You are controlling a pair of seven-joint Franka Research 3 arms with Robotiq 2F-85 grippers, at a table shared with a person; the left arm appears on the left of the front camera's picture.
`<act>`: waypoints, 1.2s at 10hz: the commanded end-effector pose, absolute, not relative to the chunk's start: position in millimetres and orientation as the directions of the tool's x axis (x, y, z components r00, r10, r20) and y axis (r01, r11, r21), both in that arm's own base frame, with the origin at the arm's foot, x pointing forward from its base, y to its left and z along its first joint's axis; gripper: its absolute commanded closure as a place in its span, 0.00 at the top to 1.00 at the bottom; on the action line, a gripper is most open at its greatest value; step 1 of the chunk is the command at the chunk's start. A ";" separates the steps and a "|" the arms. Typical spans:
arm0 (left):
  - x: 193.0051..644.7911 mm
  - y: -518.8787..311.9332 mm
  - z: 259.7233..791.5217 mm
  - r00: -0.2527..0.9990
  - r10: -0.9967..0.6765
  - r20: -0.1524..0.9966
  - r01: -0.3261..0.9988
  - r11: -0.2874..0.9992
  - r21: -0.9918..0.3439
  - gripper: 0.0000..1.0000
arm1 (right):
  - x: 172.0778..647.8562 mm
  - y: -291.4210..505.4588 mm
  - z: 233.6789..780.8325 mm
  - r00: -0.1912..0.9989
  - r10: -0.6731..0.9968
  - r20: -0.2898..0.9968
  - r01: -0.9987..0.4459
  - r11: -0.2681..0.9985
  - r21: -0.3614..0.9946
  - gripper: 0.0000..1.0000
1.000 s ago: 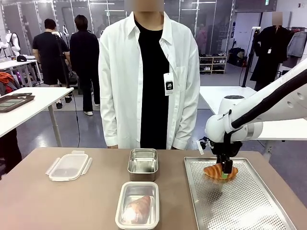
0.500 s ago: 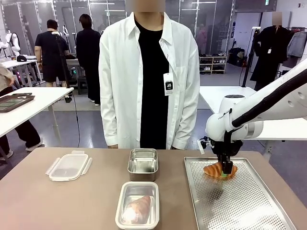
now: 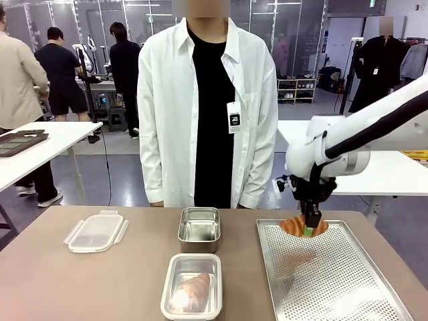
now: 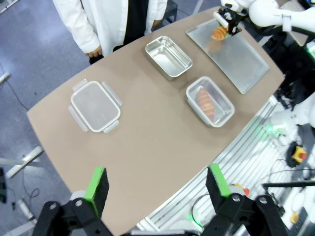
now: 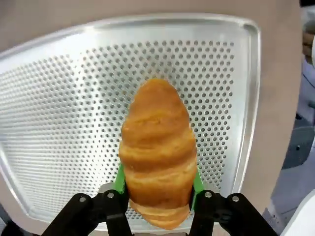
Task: Place the bread into the airtight container.
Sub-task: Pick up a Butter Roll and place it into an empty Airtight Container.
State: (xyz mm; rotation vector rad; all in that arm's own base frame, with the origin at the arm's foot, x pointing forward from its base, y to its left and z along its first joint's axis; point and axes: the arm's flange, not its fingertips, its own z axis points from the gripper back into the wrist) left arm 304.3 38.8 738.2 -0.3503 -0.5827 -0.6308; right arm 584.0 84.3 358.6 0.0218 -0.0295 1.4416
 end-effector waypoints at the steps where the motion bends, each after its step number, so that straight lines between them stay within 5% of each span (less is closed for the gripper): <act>1: 303.9 39.2 739.0 0.644 -0.466 0.607 0.658 0.742 -0.127 1.00 | 561.4 105.1 390.3 0.190 0.980 0.063 -0.982 0.190 -0.003 0.54; 6: 303.9 39.2 739.0 0.644 -0.466 0.607 0.658 0.742 -0.127 1.00 | 536.5 208.2 443.7 0.272 0.951 0.144 -0.959 0.281 -0.046 0.54; 12: 303.9 39.2 739.0 0.644 -0.466 0.607 0.658 0.742 -0.127 1.00 | 530.9 338.3 432.4 0.309 0.944 0.113 -0.949 0.313 -0.024 0.54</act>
